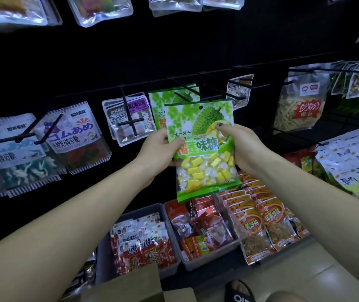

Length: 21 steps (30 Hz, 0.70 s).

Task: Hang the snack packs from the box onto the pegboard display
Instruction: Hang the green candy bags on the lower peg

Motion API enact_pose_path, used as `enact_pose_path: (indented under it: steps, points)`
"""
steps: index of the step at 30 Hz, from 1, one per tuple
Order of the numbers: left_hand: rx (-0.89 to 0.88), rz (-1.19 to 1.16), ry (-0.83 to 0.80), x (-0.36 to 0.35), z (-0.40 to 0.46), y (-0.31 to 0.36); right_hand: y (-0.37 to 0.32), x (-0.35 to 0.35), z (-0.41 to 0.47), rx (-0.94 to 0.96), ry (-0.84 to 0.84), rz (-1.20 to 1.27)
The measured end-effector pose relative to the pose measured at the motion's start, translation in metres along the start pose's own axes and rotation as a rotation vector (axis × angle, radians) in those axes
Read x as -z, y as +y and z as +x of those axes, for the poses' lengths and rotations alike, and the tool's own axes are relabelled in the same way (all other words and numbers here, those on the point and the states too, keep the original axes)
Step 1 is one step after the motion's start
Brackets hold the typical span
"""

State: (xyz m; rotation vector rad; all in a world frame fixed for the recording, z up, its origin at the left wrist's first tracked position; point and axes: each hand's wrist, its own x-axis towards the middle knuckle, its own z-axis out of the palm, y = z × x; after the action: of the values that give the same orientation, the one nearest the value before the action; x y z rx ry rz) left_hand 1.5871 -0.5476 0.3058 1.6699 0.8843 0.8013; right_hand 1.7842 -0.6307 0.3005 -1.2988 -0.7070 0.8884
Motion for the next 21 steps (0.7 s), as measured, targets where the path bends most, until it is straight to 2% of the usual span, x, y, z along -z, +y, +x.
enact_pose_path:
  steps: [7, 15, 21]
  points:
    - [-0.047, 0.058, 0.094, -0.003, 0.016, -0.011, 0.007, -0.014, 0.024, 0.040, 0.078, -0.039]
    - [-0.087, 0.638, 0.353, -0.007, 0.064, -0.028, 0.014, -0.038, 0.079, 0.120, 0.170, -0.165]
    - [0.038, 0.731, 0.396, -0.011, 0.109, -0.039, 0.016, -0.056, 0.119, 0.127, 0.193, -0.224]
